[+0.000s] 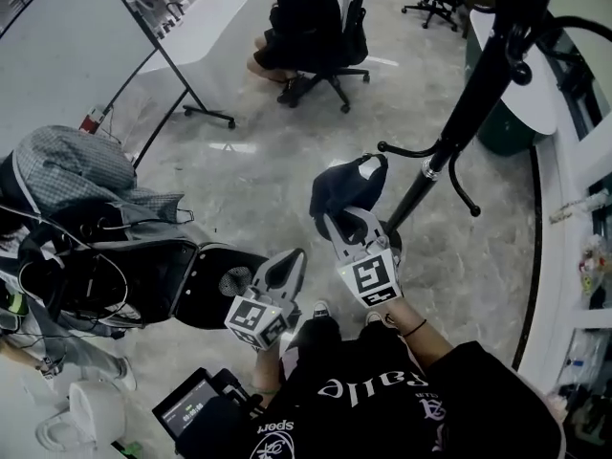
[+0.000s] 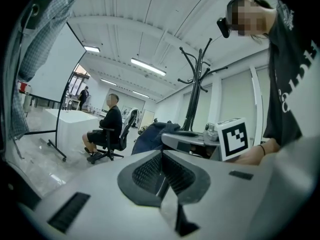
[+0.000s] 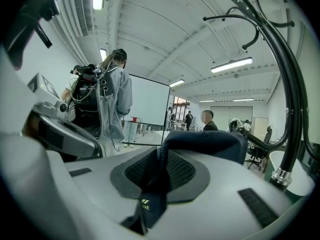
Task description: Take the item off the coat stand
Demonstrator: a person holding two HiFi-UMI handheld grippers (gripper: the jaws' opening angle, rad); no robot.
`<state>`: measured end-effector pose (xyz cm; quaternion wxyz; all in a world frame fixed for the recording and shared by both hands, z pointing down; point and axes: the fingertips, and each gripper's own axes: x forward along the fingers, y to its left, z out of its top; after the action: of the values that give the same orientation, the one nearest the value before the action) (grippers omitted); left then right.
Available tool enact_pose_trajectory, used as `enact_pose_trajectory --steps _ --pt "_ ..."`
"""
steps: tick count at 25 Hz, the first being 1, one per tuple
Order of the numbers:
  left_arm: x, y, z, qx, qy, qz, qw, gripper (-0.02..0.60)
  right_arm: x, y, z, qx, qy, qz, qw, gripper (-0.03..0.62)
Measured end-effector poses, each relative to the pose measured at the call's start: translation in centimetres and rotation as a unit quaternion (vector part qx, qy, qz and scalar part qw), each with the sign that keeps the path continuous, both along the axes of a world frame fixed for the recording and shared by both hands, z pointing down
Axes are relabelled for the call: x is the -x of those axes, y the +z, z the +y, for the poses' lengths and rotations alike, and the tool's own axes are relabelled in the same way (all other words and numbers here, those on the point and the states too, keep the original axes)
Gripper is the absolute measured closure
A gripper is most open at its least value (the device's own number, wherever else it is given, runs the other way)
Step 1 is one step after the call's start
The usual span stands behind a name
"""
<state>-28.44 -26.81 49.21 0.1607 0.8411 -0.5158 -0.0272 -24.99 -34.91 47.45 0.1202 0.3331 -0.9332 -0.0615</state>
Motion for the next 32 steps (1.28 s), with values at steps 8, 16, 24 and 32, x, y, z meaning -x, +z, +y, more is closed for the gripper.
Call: enact_pose_trajectory --steps 8,16,24,32 --pt "-6.5 0.2 3.8 0.014 -0.059 0.016 0.9980 0.578 -5.2 1.0 4.7 0.012 -0.087 0.012 0.996 0.524" --pt "-12.6 1.5 8.3 0.039 -0.072 0.022 0.9964 0.578 -9.9 2.7 9.6 0.037 -0.130 0.021 0.991 0.524" --pt "-14.5 0.2 10.6 0.017 -0.073 0.014 0.9971 0.578 -13.4 2.9 13.4 0.050 -0.124 0.015 0.991 0.525" --pt "-16.1 0.2 19.4 0.007 -0.082 0.015 0.9965 0.578 -16.1 2.3 20.5 0.048 -0.112 0.006 0.992 0.525"
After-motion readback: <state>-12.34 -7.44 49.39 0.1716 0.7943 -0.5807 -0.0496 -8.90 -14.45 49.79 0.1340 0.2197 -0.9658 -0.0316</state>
